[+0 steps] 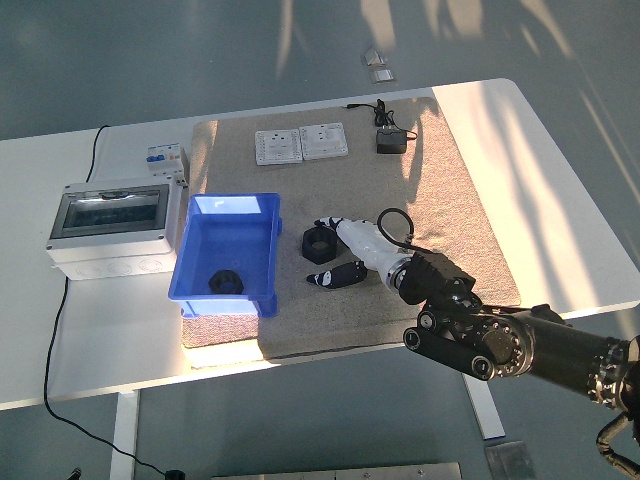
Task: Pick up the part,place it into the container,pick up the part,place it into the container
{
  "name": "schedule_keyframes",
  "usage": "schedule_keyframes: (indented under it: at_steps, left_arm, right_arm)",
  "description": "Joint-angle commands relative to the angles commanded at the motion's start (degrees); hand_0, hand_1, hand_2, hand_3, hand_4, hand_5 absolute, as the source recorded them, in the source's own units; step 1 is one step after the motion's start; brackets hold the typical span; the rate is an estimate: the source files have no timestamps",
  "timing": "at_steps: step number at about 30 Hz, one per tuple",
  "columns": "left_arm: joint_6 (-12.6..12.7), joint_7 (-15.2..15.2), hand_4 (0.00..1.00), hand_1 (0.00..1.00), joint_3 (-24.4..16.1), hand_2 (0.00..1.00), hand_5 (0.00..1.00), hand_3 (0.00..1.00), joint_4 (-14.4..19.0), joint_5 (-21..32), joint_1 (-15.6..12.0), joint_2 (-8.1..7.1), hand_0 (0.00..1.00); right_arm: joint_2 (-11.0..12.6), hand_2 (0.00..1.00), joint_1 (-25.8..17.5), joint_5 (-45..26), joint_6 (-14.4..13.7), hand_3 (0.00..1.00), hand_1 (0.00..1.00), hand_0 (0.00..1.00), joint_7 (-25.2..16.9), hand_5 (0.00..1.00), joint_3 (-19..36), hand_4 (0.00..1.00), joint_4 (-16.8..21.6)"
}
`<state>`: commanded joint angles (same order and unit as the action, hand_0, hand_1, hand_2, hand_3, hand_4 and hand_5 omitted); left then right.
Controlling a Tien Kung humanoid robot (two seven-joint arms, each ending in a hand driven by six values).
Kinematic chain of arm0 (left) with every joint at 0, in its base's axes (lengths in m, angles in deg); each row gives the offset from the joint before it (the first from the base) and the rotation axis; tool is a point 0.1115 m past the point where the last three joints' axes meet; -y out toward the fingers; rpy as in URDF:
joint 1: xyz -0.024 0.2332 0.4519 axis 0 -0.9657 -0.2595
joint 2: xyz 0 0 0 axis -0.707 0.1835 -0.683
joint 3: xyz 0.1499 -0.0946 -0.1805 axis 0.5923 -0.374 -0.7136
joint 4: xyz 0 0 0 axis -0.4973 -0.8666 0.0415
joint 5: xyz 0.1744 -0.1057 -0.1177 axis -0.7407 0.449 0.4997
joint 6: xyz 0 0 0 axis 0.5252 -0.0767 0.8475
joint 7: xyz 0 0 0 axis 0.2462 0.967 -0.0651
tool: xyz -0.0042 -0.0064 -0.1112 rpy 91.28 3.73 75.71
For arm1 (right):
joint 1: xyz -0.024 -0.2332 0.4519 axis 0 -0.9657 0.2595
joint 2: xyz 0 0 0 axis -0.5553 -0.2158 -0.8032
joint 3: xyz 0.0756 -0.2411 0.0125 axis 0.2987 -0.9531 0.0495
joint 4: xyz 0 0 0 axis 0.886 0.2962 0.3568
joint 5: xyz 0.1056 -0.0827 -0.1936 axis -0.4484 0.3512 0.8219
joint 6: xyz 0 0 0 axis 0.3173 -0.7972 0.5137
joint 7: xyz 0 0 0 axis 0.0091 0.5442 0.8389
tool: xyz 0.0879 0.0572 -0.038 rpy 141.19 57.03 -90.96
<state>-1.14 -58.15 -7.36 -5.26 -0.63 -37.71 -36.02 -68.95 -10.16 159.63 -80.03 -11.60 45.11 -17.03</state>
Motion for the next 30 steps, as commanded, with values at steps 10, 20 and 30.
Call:
schedule_keyframes:
  at_steps: [10, 20, 30]
  left_arm:
    - [0.0, 0.01, 0.731, 0.656, 0.03, 0.697, 0.79, 0.666, 0.0, 0.03, 0.01, 0.0, 0.668]
    - [-0.02, 0.04, 0.73, 0.656, -0.02, 0.698, 0.791, 0.667, 0.0, -0.08, -0.16, 0.03, 0.668]
    - [-0.06, 0.05, 0.729, 0.656, -0.17, 0.698, 0.79, 0.666, 0.0, -0.38, -0.24, 0.01, 0.668]
  right_arm:
    - [0.0, 0.785, 0.0, -0.21, 1.39, 0.788, 0.784, 0.971, -1.59, 0.333, 0.08, 0.841, 0.27]
    - [0.0, 0.745, -0.24, -0.16, -0.77, 0.599, 0.783, 0.969, -3.16, 0.285, 0.5, 0.802, 0.87]
    - [0.07, 0.623, -0.51, 1.91, -1.44, 0.343, 0.741, 0.955, -2.35, 0.258, 0.85, 0.803, 0.82]
